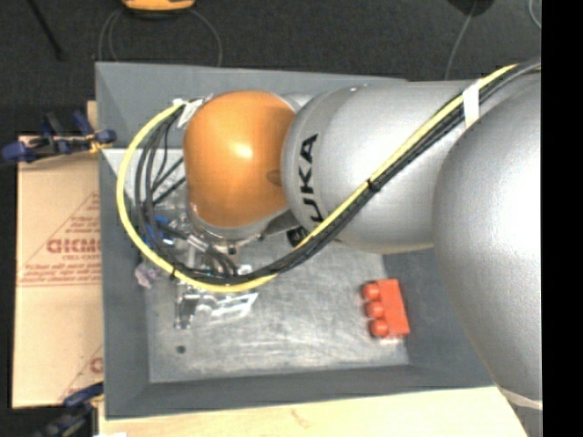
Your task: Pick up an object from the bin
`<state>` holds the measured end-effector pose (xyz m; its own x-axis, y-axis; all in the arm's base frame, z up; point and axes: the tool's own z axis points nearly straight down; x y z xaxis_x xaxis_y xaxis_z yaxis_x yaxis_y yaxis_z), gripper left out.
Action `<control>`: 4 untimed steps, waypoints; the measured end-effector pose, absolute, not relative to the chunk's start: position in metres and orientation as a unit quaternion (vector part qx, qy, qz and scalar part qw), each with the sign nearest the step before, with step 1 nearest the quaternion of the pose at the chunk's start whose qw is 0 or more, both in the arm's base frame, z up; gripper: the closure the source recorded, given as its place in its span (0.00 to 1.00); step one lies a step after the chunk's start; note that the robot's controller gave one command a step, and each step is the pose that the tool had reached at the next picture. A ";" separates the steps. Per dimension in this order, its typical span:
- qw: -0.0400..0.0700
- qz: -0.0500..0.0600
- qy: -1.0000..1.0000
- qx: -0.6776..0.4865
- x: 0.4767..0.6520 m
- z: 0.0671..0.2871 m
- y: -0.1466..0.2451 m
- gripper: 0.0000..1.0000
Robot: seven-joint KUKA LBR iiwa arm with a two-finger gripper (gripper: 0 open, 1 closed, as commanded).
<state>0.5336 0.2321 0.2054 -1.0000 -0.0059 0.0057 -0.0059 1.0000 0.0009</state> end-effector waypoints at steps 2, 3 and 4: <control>-0.002 -0.002 -0.998 -0.068 0.576 0.083 0.163 0.00; 0.000 -0.002 -0.998 -0.070 0.575 0.081 0.163 1.00; -0.003 0.001 -0.998 0.070 0.569 0.207 0.140 1.00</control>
Offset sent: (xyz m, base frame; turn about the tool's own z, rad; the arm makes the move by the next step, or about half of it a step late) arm 0.0242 -0.0615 -0.0672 0.0445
